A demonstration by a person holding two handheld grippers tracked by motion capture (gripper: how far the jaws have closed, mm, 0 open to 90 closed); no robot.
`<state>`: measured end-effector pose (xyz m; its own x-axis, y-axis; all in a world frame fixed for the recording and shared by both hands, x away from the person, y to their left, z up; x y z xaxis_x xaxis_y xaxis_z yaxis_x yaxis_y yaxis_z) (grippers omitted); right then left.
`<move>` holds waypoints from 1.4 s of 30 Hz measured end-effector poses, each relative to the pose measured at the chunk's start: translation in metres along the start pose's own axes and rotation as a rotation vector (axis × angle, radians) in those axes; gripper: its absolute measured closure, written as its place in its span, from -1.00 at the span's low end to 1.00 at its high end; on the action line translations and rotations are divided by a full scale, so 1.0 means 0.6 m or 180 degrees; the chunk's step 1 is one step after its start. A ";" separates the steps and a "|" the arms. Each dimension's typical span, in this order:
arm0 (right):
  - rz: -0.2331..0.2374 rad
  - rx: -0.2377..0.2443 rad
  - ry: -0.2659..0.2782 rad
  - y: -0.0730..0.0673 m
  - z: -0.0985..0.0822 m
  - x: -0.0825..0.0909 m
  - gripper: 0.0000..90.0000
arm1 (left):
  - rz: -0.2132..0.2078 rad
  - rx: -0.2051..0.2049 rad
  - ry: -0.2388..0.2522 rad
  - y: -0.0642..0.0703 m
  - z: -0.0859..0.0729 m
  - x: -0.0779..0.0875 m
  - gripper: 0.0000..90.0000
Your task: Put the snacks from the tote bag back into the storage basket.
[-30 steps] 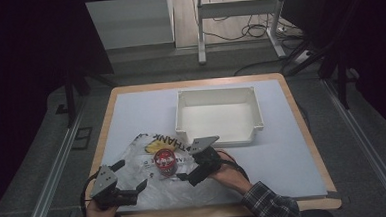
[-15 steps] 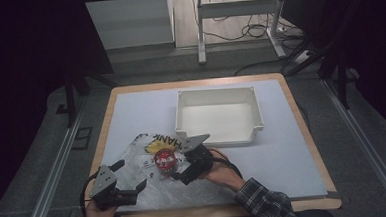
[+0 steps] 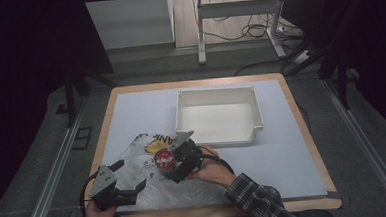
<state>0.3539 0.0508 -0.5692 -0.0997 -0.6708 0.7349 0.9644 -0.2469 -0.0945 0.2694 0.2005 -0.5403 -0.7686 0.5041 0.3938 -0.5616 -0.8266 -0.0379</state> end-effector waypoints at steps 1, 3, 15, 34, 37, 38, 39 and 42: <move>-0.0005 0.0008 -0.0037 0.000 0.000 -0.003 -0.96 | 0.0000 0.0000 0.0000 0.000 0.000 0.000 -0.98; -0.0046 0.0040 -0.0144 -0.001 0.001 -0.012 -0.94 | 0.0002 0.0001 0.0002 0.000 0.000 0.000 -0.98; -0.0195 0.0099 -0.0310 0.007 0.014 -0.037 -0.69 | 0.0003 -0.0005 0.0002 -0.001 0.000 0.001 -0.98; -0.0240 0.0197 -0.0505 0.001 0.028 -0.048 -0.43 | 0.0008 -0.0022 -0.0017 -0.001 -0.001 0.000 -0.98; -0.0220 0.0230 -0.0508 0.001 0.027 -0.046 -0.43 | 0.0010 -0.0019 -0.0015 -0.001 -0.001 0.000 -0.98; -0.0215 0.0238 -0.0507 0.001 0.027 -0.045 -0.43 | 0.0012 -0.0019 -0.0015 -0.001 -0.001 0.000 -0.98; -0.0219 0.0245 -0.0510 0.001 0.027 -0.043 -0.43 | 0.0013 -0.0017 -0.0015 -0.001 -0.001 0.000 -0.98; -0.0206 0.0263 -0.0503 0.002 0.027 -0.039 -0.43 | 0.0014 -0.0015 -0.0015 -0.001 -0.001 0.000 -0.98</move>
Point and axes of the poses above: each handheld gripper's, and its own axes: x roughly backward along the jaws, z roughly out of its top, y roughly to its right, the point moved 8 cm from there along -x, roughly forward along the jaws, and after that the axes turned 3 degrees about z, right-handed, at the moved point
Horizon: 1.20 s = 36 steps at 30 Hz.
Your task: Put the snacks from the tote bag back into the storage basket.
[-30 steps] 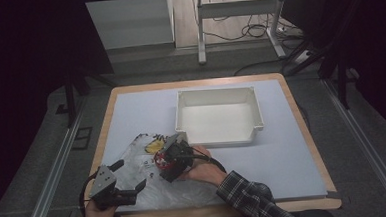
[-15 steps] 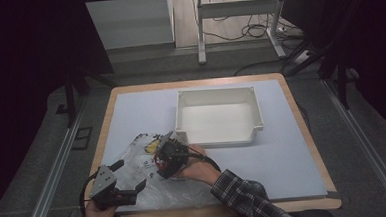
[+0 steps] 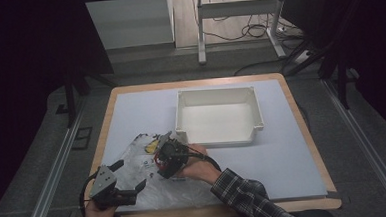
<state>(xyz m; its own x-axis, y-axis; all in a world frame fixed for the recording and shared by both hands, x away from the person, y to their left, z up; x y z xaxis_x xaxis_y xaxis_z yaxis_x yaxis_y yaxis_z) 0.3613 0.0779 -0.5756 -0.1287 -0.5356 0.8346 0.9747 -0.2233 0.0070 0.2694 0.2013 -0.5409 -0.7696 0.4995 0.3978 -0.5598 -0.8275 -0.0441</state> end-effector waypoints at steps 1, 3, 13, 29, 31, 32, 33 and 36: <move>0.0009 0.0015 0.0020 0.001 0.002 0.005 -0.43 | 0.0004 0.0001 0.0000 0.000 0.000 0.000 -0.98; 0.0022 0.0037 0.0032 0.001 0.003 0.009 -0.43 | 0.0003 0.0003 0.0001 0.000 0.000 0.000 -0.98; 0.0136 0.0246 0.0127 -0.003 0.017 0.054 -0.43 | 0.0009 -0.0003 -0.0006 -0.001 0.000 0.000 -0.98; 0.0182 0.0291 0.0197 0.003 0.020 0.102 -0.43 | 0.0008 -0.0013 -0.0019 -0.001 -0.002 -0.001 -0.98; 0.0237 0.0316 0.0234 0.004 0.020 0.111 -0.43 | 0.0010 -0.0012 -0.0019 -0.001 -0.002 -0.001 -0.98; 0.0251 0.0324 0.0247 0.004 0.021 0.115 -0.43 | 0.0009 -0.0013 -0.0020 -0.001 -0.002 -0.001 -0.98; 0.0251 0.0324 0.0247 0.004 0.021 0.115 -0.43 | 0.0009 -0.0013 -0.0020 -0.001 -0.002 -0.001 -0.98; 0.0270 0.0401 0.0242 0.005 0.020 0.127 -0.43 | 0.0010 -0.0014 -0.0025 -0.001 -0.002 -0.001 -0.98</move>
Point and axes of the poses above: each handheld gripper's, and its own axes: x roughly backward along the jaws, z roughly out of its top, y roughly to its right, the point moved 8 cm from there along -x, roughly forward along the jaws, and after that the axes turned 3 degrees about z, right-handed, at the moved point
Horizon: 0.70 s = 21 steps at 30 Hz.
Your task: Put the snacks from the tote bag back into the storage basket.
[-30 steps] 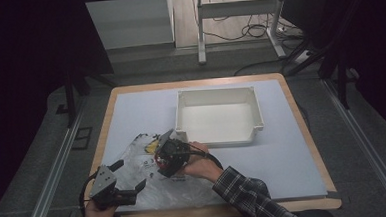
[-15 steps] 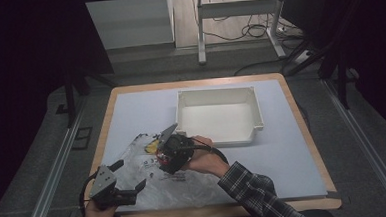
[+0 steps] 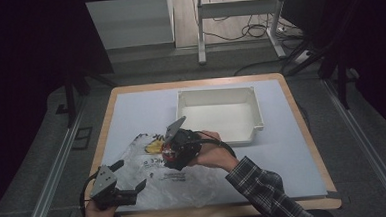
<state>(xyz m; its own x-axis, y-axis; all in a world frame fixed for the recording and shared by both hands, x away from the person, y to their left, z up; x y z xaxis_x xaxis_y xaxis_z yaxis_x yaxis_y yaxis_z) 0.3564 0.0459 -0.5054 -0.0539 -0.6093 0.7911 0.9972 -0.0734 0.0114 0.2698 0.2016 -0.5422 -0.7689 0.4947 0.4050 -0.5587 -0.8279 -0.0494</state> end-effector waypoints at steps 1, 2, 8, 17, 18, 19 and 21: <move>0.0000 0.0020 -0.0006 0.000 0.000 0.003 -0.43 | -0.0001 0.0001 0.0001 0.000 0.000 0.000 -0.98; 0.0000 0.0020 -0.0006 0.000 0.000 0.003 -0.43 | -0.0001 0.0001 0.0001 0.000 0.000 0.000 -0.98; 0.0011 0.0017 0.0000 0.008 -0.006 0.019 -0.43 | 0.0005 -0.0004 -0.0001 0.000 0.000 0.000 -0.98; 0.0032 0.0016 0.0017 0.019 -0.013 0.034 -0.43 | 0.0003 -0.0006 -0.0004 0.000 0.000 -0.001 -0.98; 0.0032 0.0037 0.0017 0.021 -0.014 0.037 -0.43 | 0.0006 -0.0006 -0.0003 0.000 0.000 0.000 -0.98; 0.0034 0.0037 0.0017 0.022 -0.014 0.039 -0.43 | 0.0006 -0.0006 -0.0004 0.000 0.000 0.000 -0.98; 0.0037 0.0049 0.0028 0.023 -0.015 0.041 -0.43 | 0.0006 -0.0005 -0.0003 0.000 0.000 0.000 -0.98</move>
Point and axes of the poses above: each handheld gripper's, and its own axes: x roughly backward along the jaws, z roughly out of its top, y roughly to its right, the point moved 8 cm from there along -x, roughly forward along the jaws, and after that the axes turned 3 degrees about z, right-handed, at the moved point
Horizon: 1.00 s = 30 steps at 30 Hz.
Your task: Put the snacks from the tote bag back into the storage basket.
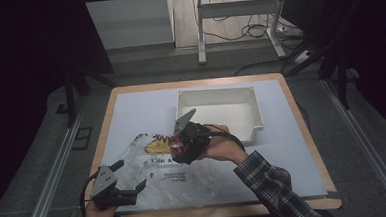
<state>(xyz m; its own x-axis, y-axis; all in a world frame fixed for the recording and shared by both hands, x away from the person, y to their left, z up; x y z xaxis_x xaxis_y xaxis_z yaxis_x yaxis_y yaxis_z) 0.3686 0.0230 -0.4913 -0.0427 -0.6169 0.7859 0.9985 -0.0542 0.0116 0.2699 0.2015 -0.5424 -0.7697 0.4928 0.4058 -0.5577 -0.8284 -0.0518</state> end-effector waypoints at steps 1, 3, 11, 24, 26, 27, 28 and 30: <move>-0.0008 -0.0004 -0.0009 0.002 -0.001 0.002 -0.43 | 0.0000 0.0000 0.0001 0.000 0.000 0.000 -0.98; -0.0017 -0.0012 -0.0009 0.006 -0.004 0.006 -0.43 | 0.0001 0.0000 0.0002 0.000 0.000 0.000 -0.98; -0.0073 -0.0118 -0.0003 0.033 -0.026 0.024 -0.43 | -0.0004 0.0006 0.0003 0.001 0.000 -0.001 -0.98; -0.0239 -0.0089 -0.0007 0.067 -0.044 0.051 -0.43 | -0.0008 -0.0016 -0.0010 0.002 -0.001 -0.001 -0.98; -0.0259 -0.0100 -0.0008 0.076 -0.050 0.053 -0.43 | -0.0010 -0.0022 -0.0013 0.002 -0.001 -0.002 -0.98; -0.0265 -0.0108 -0.0012 0.079 -0.052 0.054 -0.43 | -0.0011 -0.0023 -0.0014 0.002 -0.001 -0.002 -0.98; -0.0267 -0.0125 -0.0010 0.082 -0.054 0.054 -0.43 | -0.0010 -0.0023 -0.0014 0.002 -0.001 -0.002 -0.98; -0.0272 -0.0140 -0.0010 0.085 -0.056 0.053 -0.43 | -0.0013 -0.0024 -0.0015 0.002 -0.001 -0.002 -0.98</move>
<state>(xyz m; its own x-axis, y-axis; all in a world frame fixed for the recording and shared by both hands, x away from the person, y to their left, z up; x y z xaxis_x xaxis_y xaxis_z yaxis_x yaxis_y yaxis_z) 0.4169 -0.0257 -0.4862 -0.1275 -0.6061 0.7851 0.9887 -0.1410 0.0518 0.2698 0.1999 -0.5433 -0.7660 0.4948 0.4104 -0.5630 -0.8245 -0.0569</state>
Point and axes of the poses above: each handheld gripper's, and its own axes: x roughly backward along the jaws, z roughly out of its top, y roughly to its right, the point moved 8 cm from there along -x, roughly forward along the jaws, and after that the axes turned 3 degrees about z, right-handed, at the moved point
